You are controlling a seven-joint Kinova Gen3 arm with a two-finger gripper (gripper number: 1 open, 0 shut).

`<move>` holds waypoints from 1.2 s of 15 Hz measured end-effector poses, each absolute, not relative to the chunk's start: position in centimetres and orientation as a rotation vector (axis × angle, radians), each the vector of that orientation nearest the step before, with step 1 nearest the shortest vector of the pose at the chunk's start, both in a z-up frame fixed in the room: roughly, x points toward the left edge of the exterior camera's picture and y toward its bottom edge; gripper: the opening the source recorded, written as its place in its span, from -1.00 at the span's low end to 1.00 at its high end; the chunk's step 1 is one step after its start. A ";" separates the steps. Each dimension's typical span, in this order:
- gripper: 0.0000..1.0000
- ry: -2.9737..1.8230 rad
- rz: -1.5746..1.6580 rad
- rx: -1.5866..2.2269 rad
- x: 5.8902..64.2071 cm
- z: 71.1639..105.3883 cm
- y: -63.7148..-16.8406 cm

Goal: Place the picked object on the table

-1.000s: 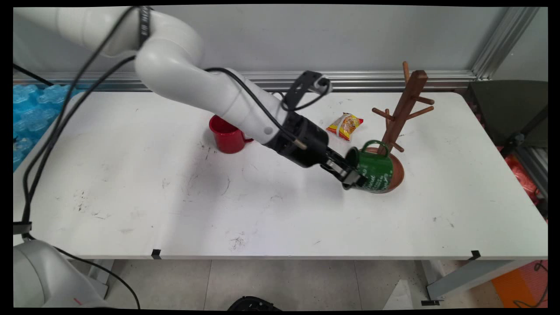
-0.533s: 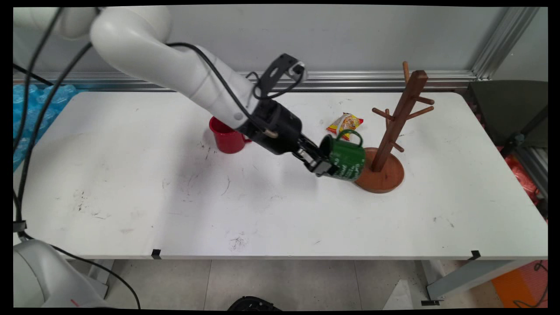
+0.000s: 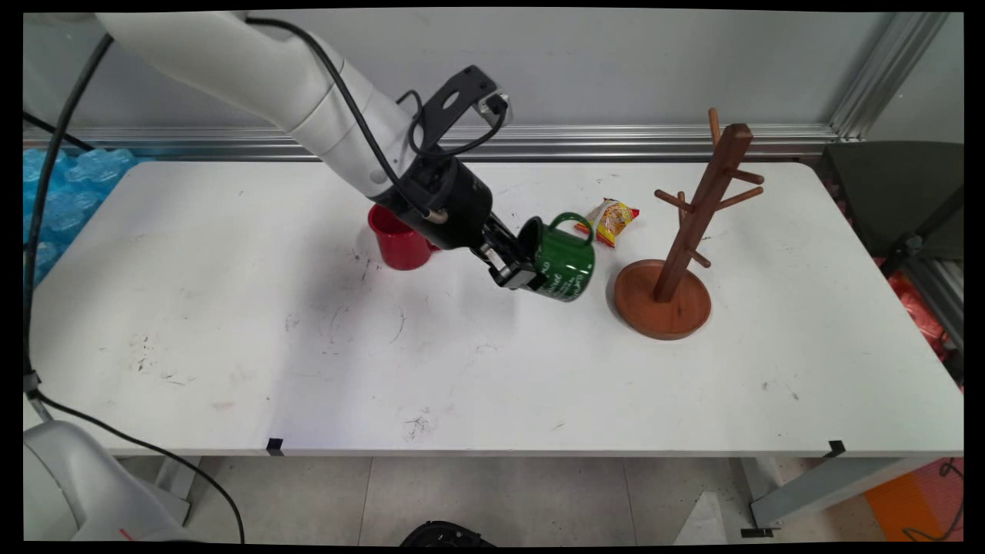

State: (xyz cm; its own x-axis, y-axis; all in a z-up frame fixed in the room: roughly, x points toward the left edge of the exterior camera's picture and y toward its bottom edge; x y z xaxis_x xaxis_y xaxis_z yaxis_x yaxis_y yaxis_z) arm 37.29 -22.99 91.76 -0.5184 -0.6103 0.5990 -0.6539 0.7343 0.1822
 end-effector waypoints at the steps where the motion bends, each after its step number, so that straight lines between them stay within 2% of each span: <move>1: -1.00 -2.305 0.103 0.951 37.3 92.1 -23.0; 11: -1.00 -2.571 0.255 0.955 36.4 92.9 -23.9; 18: -1.00 -2.741 0.314 0.992 36.4 91.9 -24.4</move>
State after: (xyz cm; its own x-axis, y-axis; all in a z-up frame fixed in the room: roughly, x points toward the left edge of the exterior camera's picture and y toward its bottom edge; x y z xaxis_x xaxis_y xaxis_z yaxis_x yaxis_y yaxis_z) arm 36.36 -24.39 91.88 -0.7516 -0.6035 0.2662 -0.6481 0.7507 -0.1280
